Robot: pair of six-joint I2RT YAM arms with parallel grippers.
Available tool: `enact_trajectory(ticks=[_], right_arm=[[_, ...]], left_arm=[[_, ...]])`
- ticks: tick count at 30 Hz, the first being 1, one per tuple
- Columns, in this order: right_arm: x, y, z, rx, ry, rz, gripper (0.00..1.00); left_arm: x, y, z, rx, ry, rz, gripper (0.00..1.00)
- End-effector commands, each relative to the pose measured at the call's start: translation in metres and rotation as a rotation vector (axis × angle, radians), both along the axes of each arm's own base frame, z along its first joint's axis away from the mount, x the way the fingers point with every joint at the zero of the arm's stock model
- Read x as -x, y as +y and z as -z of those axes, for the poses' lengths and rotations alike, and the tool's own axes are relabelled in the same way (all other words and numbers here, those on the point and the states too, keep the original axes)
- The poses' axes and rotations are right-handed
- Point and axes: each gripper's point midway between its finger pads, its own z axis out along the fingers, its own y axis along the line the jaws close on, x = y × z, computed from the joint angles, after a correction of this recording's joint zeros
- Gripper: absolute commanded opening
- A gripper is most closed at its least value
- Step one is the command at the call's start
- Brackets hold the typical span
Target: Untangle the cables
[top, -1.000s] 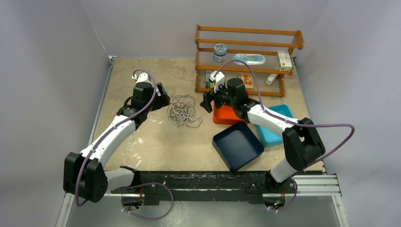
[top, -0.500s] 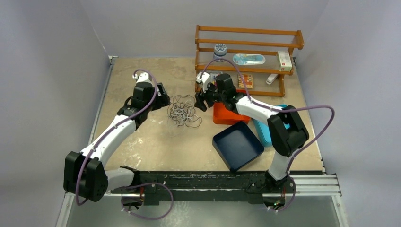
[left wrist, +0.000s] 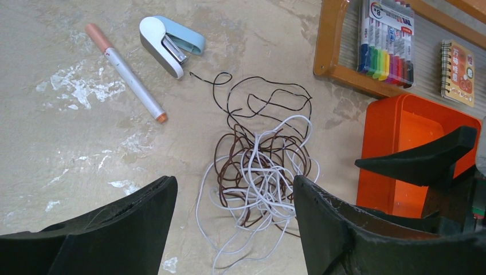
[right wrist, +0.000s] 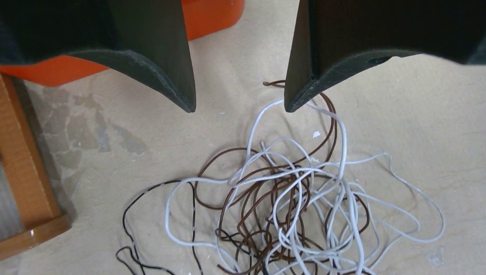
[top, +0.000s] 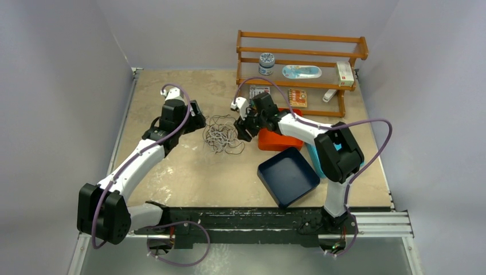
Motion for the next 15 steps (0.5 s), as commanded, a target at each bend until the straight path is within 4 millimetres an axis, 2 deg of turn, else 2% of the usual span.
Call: enact_trajectory(ticks=[1,9,15], right_arm=[[0.009,-0.001,-0.011,0.008,-0.001,-0.048,0.6],[0.021,-0.005,-0.004,0.04,0.019,-0.127,0.6],[0.02,0.001,-0.005,0.022,-0.014,-0.179,0.65]], left_arm=[[-0.01,0.0,-0.02,0.003,-0.068,-0.004,0.73],[-0.011,-0.001,-0.02,0.005,-0.067,0.0,0.73],[-0.01,-0.002,-0.019,0.007,-0.064,0.005,0.73]])
